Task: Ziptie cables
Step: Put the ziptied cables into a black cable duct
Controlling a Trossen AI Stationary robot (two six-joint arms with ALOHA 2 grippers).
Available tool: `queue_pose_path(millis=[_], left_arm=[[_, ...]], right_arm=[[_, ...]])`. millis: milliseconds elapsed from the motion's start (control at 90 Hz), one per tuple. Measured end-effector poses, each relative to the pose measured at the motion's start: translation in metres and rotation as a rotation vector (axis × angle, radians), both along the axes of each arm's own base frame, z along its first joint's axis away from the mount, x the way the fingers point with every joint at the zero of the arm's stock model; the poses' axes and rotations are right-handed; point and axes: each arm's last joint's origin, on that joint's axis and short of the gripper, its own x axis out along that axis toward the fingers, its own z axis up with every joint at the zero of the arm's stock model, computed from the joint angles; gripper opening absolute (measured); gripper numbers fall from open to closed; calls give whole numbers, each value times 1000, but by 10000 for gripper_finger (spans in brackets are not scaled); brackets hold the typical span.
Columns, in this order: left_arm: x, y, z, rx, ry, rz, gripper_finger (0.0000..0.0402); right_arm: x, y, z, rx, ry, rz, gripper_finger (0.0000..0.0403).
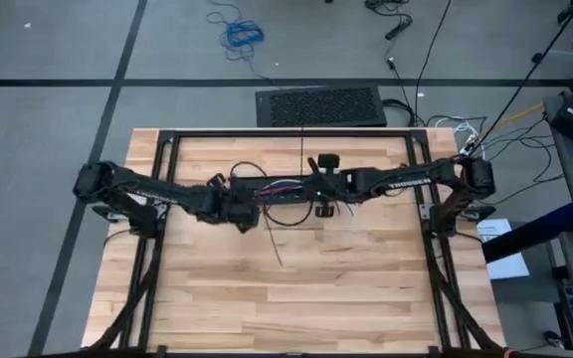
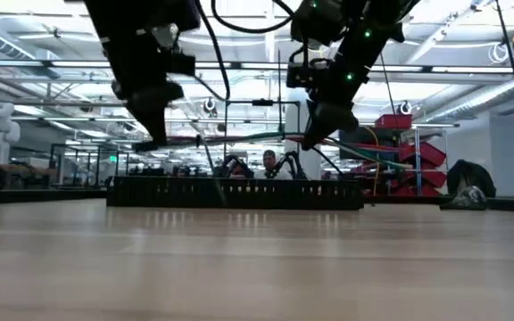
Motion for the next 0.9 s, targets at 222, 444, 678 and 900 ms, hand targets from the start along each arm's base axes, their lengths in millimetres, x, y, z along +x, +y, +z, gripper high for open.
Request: queue_pose_path(millis=[222, 444, 678, 900], left_arm=[[-13, 36, -5, -66, 3, -16, 2], [-18, 45, -7, -111, 110, -196, 2], [-18, 45, -12, -97, 198, -312, 1], [-26, 44, -14, -132, 278, -333, 1]], right_arm=[[2, -1, 0, 20, 6, 70, 12], [6, -4, -1, 20, 33, 223, 12], [15, -22, -31, 53, 108, 257, 12], [31, -31, -46, 74, 111, 270, 12]])
